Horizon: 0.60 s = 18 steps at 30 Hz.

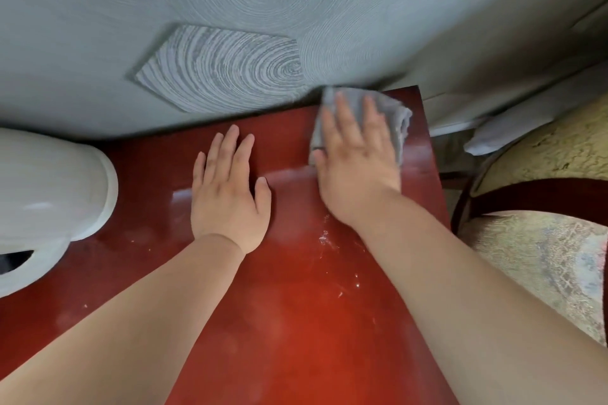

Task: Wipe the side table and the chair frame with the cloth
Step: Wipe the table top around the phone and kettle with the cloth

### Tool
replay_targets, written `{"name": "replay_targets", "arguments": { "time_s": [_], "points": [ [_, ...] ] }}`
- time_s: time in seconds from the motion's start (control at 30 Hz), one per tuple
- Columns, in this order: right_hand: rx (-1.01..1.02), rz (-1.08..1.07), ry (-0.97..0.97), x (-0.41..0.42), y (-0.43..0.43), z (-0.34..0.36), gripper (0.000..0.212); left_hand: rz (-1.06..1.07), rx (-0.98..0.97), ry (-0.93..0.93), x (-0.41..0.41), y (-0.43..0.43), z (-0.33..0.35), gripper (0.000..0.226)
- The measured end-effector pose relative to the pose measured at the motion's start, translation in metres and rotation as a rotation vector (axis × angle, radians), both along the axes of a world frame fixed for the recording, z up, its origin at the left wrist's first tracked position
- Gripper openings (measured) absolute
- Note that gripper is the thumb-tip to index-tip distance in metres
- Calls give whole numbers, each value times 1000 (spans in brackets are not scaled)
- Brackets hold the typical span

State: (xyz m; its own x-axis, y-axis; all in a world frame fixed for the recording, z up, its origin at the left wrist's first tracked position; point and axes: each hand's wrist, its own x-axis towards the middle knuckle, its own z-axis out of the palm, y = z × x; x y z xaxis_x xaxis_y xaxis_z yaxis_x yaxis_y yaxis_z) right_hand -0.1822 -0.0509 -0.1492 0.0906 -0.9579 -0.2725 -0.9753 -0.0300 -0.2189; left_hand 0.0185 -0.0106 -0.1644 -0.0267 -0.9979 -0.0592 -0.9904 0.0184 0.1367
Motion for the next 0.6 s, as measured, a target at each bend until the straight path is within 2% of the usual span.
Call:
{"name": "replay_targets", "arguments": {
  "time_s": [0.1, 0.17, 0.27, 0.37, 0.47, 0.53, 0.6],
  "points": [
    [28, 241, -115, 30, 11, 4, 63, -13, -7, -11, 1, 0, -1, 69],
    [35, 284, -151, 26, 8, 2, 59, -12, -7, -7, 2, 0, -1, 69],
    [3, 173, -82, -6, -2, -4, 59, 1, -15, 13, 1, 0, -1, 68],
    [-77, -71, -8, -43, 6, -10, 60, 5, 8, 17, 1, 0, 0, 68],
    [-155, -237, -61, -55, 17, -9, 55, 4, 19, 15, 1, -1, -1, 68],
    [-124, -205, -88, -36, 17, -5, 56, 5, 17, 16, 1, -1, -1, 68],
    [-53, -4, -122, 0, 23, -1, 61, 6, 5, 20, 1, 1, -1, 68]
  ]
}}
